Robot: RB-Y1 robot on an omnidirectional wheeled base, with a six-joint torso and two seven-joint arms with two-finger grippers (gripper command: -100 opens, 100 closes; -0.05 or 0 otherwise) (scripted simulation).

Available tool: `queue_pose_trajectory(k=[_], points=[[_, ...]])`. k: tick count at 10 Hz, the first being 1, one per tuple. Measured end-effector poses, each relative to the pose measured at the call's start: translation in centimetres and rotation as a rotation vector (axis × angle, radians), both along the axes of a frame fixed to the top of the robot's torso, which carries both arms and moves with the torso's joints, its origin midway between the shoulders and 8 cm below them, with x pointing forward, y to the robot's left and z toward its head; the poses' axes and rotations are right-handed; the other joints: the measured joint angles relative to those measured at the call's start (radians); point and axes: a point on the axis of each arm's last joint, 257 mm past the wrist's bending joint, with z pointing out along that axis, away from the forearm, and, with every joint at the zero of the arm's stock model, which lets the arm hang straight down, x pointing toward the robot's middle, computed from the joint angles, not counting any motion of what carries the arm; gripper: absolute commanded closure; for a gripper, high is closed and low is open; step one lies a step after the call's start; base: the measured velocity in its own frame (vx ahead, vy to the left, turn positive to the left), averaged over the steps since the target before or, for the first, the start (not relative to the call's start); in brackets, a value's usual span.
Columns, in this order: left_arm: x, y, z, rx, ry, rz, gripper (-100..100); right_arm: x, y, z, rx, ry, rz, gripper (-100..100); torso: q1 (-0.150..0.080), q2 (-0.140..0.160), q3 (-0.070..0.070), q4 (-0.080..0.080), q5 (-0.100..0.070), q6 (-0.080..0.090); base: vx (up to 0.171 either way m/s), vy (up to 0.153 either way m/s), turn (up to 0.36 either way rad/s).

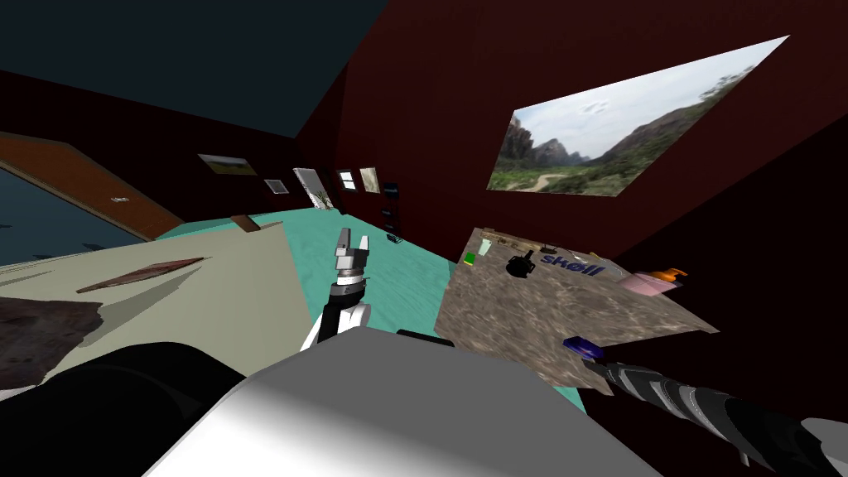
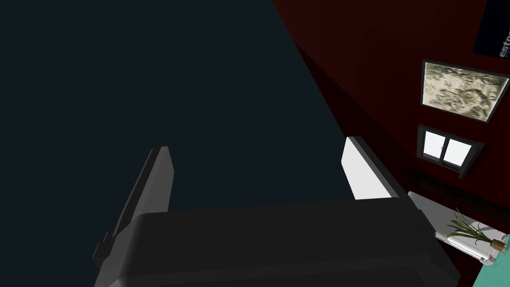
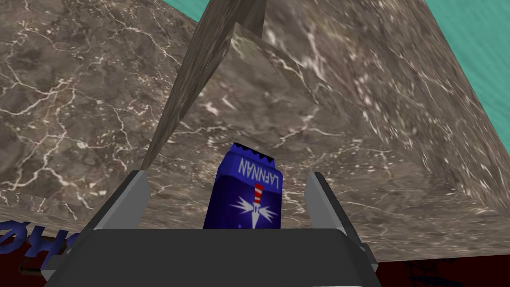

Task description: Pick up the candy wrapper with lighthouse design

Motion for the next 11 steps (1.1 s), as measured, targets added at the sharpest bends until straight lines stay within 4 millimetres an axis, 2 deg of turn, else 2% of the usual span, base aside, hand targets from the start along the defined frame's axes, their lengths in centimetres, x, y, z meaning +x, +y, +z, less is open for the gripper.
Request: queue_pose_trajectory(k=[4, 6, 9, 11], points=[[0.0, 0.0, 0.0, 0.0, 0.0, 0.0, 0, 0.0, 0.0, 0.0, 0.0, 0.0, 0.0, 100, 0.001, -0.001, 0.0, 0.0, 0.0, 0.0, 0.0, 0.0, 0.0], [0.0, 0.0, 0.0, 0.0, 0.0, 0.0, 0, 0.0, 0.0, 0.0, 0.0, 0.0, 0.0, -100, 0.001, -0.001, 0.0, 0.0, 0.0, 0.0, -0.032, 0.014, -0.096], [0.0, 0.0, 0.0, 0.0, 0.0, 0.0, 0, 3.2, -0.9, 2.4, -0.06, -0.035, 0.05, -100, 0.006, 0.006, 0.004, 0.001, 0.002, 0.001, -0.103, 0.071, -0.276], [0.0, 0.0, 0.0, 0.0, 0.0, 0.0, 0, 5.1, -1.2, 3.8, -0.1, -0.064, 0.08, -100, 0.005, 0.007, 0.004, 0.002, 0.001, 0.0, -0.061, 0.028, -0.024]])
